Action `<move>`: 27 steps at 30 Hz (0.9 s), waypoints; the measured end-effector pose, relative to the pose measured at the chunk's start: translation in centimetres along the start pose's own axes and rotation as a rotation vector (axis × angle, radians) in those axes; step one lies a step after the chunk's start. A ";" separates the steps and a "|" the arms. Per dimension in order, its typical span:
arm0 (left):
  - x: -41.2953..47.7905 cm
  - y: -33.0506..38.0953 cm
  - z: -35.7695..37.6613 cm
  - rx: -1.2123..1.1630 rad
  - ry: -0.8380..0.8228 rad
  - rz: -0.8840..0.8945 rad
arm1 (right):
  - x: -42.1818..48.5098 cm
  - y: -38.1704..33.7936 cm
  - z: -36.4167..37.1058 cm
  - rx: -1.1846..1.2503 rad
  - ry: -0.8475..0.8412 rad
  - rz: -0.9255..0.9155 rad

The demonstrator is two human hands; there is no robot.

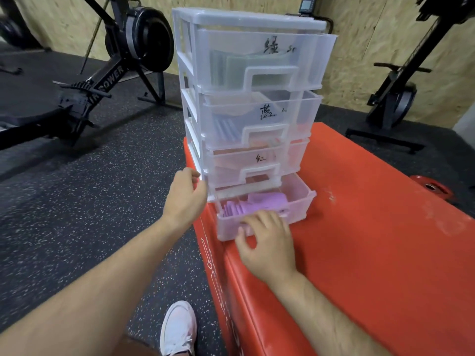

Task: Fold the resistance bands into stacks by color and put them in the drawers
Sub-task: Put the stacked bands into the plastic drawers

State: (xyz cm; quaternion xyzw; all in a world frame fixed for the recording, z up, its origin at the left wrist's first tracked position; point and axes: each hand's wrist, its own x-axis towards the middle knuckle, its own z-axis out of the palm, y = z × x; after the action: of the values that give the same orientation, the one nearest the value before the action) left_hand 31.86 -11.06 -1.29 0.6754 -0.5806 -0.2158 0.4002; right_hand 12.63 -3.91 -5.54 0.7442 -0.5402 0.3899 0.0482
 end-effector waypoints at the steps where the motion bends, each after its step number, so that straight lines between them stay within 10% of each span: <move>1: 0.4 -0.6 0.1 -0.050 -0.033 0.006 | -0.5 -0.6 0.7 -0.012 -0.045 -0.008; 27: 1.8 -0.7 0.6 -0.454 -0.186 0.033 | 4.6 -3.5 9.4 -0.082 -0.273 0.196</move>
State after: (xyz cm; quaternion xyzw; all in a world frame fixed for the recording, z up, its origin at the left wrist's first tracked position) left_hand 32.28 -12.97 -1.83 0.5359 -0.5623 -0.3956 0.4900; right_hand 21.07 -10.64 -7.87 0.7313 -0.6273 0.2657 -0.0336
